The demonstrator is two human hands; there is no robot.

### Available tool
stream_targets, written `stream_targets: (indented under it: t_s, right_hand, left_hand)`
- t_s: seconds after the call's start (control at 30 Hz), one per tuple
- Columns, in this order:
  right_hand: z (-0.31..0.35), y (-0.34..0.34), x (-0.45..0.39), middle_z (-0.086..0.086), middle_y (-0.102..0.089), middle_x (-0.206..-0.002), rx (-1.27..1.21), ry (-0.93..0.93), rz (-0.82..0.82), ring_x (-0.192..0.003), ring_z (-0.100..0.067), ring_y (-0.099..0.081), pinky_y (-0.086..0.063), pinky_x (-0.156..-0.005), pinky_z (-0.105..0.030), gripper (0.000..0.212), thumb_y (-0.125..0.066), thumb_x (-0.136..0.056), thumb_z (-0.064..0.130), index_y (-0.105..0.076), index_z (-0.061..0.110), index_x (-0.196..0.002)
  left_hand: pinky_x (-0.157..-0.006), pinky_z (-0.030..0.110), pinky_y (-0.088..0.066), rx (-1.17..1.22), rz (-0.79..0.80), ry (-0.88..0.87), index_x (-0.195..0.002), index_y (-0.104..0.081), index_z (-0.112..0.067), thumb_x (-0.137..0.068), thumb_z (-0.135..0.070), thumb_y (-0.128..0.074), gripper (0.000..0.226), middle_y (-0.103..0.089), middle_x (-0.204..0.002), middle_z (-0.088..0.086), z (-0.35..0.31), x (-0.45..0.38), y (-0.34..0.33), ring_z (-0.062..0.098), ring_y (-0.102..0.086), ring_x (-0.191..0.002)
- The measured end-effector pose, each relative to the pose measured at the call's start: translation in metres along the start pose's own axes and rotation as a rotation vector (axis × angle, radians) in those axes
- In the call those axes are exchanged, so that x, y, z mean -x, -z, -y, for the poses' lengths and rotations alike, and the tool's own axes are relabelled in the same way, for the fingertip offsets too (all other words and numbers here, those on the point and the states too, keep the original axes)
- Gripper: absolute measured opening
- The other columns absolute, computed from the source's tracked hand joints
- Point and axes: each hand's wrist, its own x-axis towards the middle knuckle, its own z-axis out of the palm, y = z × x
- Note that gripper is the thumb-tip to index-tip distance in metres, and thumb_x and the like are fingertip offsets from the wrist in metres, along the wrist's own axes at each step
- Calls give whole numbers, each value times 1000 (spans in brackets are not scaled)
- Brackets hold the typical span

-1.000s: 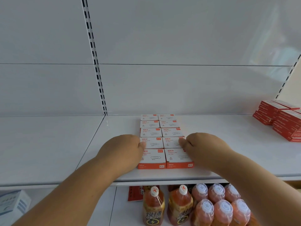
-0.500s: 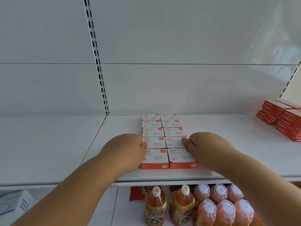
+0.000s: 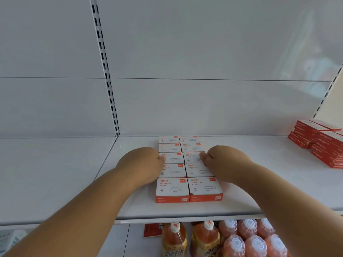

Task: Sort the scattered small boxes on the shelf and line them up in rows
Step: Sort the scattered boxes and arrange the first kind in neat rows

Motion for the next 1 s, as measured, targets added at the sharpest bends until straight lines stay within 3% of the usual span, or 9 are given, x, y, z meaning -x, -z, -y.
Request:
stream_targets:
  t_s: [0.47, 0.7, 0.9, 1.0]
  right_hand:
    - [-6, 3, -7, 0, -60, -74, -47, 4, 30, -67, -14, -55, -37, -55, -30, 54, -27, -100, 53, -55, 16, -73]
    - [-5, 6, -33, 3, -59, -82, -43, -1, 52, -76, -17, -55, -43, -68, -34, 51, -27, -100, 54, -57, 18, -81]
    - [-5, 3, -38, 3, -59, -78, -27, 52, 42, -70, -12, -54, -39, -60, -31, 49, -28, -101, 52, -54, 19, -75]
    - [-2, 2, -38, 3, -59, -78, -10, 64, 46, -72, -15, -55, -40, -63, -32, 48, -28, -102, 49, -53, 19, -74]
  left_hand:
    - [-56, 28, -38, 40, 54, -1, -70, -53, -22, -102, -44, -36, 42, -62, -76, -6, 6, -8, 2, 11, -57, -69]
    - [-65, 28, -40, 25, 36, 61, -72, -51, -27, -102, -42, -34, 37, -57, -77, -8, 1, -38, 6, 16, -58, -80]
    - [-54, 28, -35, 19, -25, 22, -71, -48, -26, -101, -41, -37, 36, -58, -76, -9, 5, -44, -3, 10, -55, -70]
    - [-53, 27, -33, 3, -41, 9, -69, -46, -26, -102, -42, -35, 38, -56, -73, -10, 6, -43, -6, 8, -52, -66]
